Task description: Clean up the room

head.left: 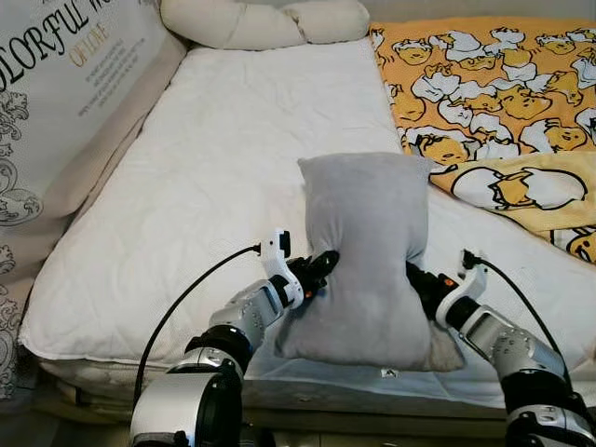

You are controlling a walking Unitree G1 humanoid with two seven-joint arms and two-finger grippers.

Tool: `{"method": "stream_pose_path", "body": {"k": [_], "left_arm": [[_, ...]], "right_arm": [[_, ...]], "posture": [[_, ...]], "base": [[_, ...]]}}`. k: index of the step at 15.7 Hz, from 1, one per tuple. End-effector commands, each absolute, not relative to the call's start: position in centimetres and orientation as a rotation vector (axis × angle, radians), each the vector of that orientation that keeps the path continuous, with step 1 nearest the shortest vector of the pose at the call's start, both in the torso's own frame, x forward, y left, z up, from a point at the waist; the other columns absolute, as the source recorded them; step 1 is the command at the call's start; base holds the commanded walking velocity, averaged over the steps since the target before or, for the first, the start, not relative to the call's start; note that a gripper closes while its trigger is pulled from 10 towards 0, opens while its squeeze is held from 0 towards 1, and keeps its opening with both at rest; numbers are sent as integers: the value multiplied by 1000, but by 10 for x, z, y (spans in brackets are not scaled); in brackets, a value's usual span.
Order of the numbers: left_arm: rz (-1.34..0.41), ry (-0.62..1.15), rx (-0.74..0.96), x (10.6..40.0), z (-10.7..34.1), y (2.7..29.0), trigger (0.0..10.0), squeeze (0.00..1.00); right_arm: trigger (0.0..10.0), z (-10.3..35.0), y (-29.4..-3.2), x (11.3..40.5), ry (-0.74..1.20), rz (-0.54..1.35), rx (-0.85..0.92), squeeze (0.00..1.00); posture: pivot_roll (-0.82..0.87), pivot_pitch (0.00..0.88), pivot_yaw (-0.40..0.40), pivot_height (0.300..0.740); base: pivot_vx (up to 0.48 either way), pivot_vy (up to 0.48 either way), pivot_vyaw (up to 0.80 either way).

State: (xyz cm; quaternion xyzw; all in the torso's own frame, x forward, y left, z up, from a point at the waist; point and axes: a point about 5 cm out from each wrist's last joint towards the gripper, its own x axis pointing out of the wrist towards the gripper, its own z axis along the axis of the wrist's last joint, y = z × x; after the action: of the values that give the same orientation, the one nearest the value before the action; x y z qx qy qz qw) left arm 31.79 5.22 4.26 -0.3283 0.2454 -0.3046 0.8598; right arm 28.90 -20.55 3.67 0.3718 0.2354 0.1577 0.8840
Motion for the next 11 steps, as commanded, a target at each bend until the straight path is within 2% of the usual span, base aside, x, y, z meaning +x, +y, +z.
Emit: {"method": "stream_pose_path", "body": {"k": [1, 4, 8, 11], "left_arm": [[-668, 545, -675, 316, 43, 42, 0, 0], [-658, 544, -669, 315, 42, 43, 0, 0], [-653, 589, -567, 314, 36, 50, 0, 0], [-690, 454, -415, 324, 51, 56, 0, 0]], "right_arm": [[0, 36, -188, 291, 510, 376, 778, 0], [0, 35, -186, 290, 521, 391, 747, 0], [0, 30, -181, 286, 590, 420, 686, 0], [0, 47, -175, 293, 485, 427, 623, 0]], "posture": [[-64, 11, 113, 740], [-65, 5, 112, 740], [-57, 0, 114, 740], [-59, 0, 121, 740]], "base": [[0, 0, 0], [0, 0, 0], [0, 0, 0], [0, 0, 0]]}}
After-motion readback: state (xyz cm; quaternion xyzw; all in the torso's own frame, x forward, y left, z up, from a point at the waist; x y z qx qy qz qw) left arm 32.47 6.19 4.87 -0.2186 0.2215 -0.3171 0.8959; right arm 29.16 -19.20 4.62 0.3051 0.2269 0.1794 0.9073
